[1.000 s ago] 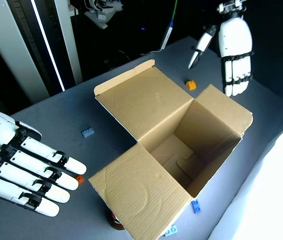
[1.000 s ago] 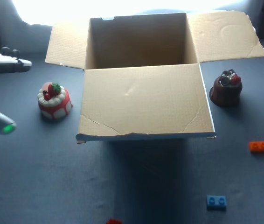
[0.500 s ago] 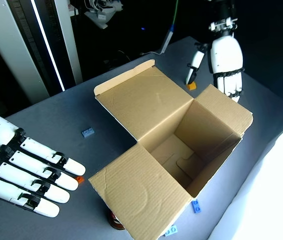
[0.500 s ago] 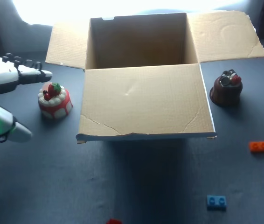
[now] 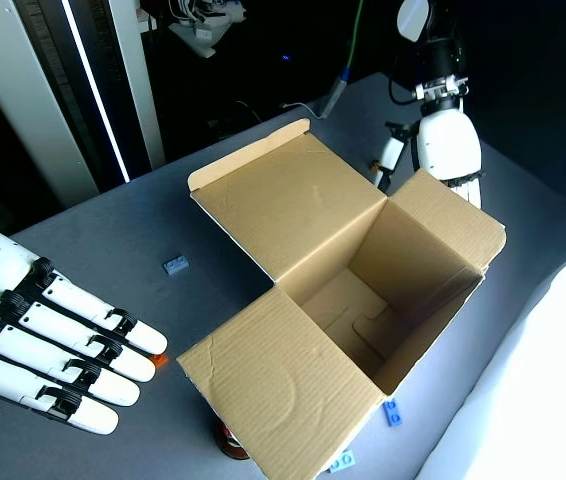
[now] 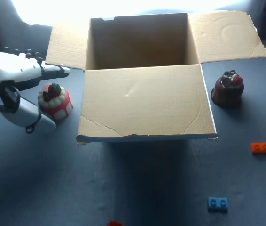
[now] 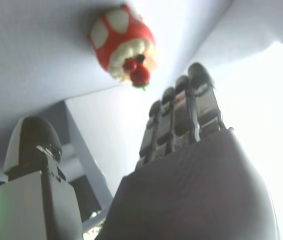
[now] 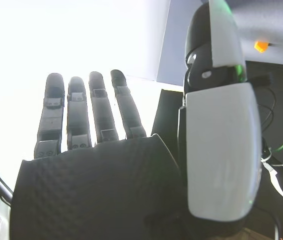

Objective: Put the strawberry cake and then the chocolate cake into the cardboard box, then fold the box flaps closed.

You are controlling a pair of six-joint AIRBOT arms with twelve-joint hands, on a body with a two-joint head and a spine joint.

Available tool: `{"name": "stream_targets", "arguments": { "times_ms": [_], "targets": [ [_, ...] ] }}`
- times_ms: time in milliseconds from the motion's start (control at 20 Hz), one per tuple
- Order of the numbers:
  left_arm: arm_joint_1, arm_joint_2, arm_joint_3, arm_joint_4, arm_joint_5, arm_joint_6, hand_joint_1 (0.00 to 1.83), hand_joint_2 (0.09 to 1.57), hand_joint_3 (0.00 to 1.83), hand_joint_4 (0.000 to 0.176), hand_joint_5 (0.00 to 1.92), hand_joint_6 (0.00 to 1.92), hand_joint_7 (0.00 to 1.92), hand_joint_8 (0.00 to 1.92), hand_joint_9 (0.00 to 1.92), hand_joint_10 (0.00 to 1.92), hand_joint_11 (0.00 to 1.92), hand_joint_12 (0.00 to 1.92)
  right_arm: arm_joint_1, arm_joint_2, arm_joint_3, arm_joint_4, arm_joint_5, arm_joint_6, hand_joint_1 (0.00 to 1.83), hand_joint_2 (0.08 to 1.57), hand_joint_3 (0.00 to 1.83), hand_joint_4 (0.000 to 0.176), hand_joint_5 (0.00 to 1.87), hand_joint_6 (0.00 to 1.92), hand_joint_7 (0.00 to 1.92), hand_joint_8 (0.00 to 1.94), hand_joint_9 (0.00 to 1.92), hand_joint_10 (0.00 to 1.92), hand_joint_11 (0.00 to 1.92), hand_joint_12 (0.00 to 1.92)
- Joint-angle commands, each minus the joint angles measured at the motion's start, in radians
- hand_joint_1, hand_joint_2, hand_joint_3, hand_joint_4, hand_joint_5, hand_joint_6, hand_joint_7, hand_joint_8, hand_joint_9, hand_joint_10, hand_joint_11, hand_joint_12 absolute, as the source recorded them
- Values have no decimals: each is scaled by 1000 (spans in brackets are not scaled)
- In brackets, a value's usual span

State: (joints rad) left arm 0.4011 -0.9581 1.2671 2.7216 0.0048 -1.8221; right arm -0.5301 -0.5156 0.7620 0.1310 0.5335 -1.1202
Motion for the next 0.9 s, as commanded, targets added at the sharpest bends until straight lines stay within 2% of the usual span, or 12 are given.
{"name": "stream_targets", "arguments": {
  "times_ms": [0,100,150,250,350,550,750,850],
  "targets": [
    [1,0,12,5,101,2,705,1027,1,0,52,3,84,1,84,2,0,369,13,11,3,7,116,-2,804,939,0,0,100,4,74,0,55,3,0,354],
    [12,-15,26,4,114,-1,691,1045,5,0,43,3,88,2,86,4,0,317,13,12,3,7,120,-2,813,931,0,0,91,1,85,2,75,9,0,380],
    [19,-25,36,0,125,-2,691,1042,4,0,40,2,85,1,83,2,0,317,13,12,3,7,120,-2,826,933,0,0,42,2,59,2,53,6,0,256],
    [28,-41,54,-7,137,-3,777,1018,0,0,40,1,87,2,75,1,0,313,13,12,3,7,121,-2,872,933,0,0,35,2,42,1,32,1,0,158],
    [38,-52,68,-15,146,-4,837,989,0,0,43,1,104,3,97,5,0,360,13,12,3,7,121,-2,872,938,2,0,35,2,43,2,33,1,0,146],
    [61,-80,95,-33,163,-4,924,991,0,0,42,1,87,0,49,1,0,153,13,12,3,7,122,-2,818,935,0,0,15,3,44,0,38,2,0,138],
    [65,-114,122,-36,169,-7,971,983,0,0,90,8,102,4,44,2,0,195,13,11,3,7,122,-2,806,945,3,0,20,1,68,2,63,6,0,178],
    [65,-127,135,-40,172,-7,944,989,0,0,76,1,88,0,33,0,0,238,14,11,3,7,122,-2,893,960,8,0,5,0,57,0,49,0,0,180]
  ]
}}
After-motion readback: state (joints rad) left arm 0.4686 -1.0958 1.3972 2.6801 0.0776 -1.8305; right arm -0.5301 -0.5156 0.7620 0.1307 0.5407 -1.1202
